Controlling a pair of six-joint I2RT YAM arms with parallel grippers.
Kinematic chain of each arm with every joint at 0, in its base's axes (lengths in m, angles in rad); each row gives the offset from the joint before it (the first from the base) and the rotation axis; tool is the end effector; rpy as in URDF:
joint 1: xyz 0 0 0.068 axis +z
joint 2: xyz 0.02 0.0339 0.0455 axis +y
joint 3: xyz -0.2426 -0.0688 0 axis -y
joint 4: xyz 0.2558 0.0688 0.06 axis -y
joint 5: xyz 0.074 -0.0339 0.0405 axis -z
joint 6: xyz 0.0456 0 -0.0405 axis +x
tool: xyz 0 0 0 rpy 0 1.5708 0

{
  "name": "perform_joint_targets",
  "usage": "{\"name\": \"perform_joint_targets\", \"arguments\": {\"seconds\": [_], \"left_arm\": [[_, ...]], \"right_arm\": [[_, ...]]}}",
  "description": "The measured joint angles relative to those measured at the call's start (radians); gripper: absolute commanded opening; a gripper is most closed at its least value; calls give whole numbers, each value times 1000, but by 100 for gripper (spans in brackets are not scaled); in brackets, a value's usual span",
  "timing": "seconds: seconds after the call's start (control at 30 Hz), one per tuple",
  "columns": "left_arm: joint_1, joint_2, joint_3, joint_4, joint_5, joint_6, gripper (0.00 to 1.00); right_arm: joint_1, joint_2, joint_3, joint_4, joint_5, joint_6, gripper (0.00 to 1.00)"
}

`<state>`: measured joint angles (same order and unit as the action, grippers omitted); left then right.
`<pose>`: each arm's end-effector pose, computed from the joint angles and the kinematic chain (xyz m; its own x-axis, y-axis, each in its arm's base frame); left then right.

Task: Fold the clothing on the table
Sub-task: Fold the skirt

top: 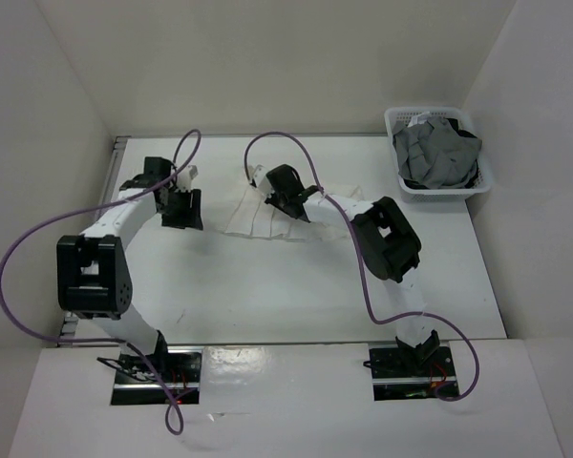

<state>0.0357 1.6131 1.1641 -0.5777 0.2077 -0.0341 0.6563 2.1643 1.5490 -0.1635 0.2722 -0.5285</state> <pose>0.3483 0.0030 0.1974 -0.8570 -0.0640 -0.5113 0.0426 0.9801 -0.1940 0.3902 0.2851 0.1331 -0.2607 -0.8138 -0.5194 -0.6572 0.5437 -0.5220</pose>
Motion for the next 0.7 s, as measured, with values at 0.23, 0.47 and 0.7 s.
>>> {"name": "perform_joint_targets", "arguments": {"seconds": [0.23, 0.47, 0.7], "left_arm": [[-102, 158, 74, 97, 61, -47, 46], [-154, 282, 86, 183, 78, -104, 40], [-200, 288, 86, 282, 61, -158, 40]], "right_arm": [[-5, 0, -2, -6, -3, 8, 0], [-18, -1, -4, -11, -15, 8, 0], [-29, -3, -4, -13, -17, 15, 0]]}}
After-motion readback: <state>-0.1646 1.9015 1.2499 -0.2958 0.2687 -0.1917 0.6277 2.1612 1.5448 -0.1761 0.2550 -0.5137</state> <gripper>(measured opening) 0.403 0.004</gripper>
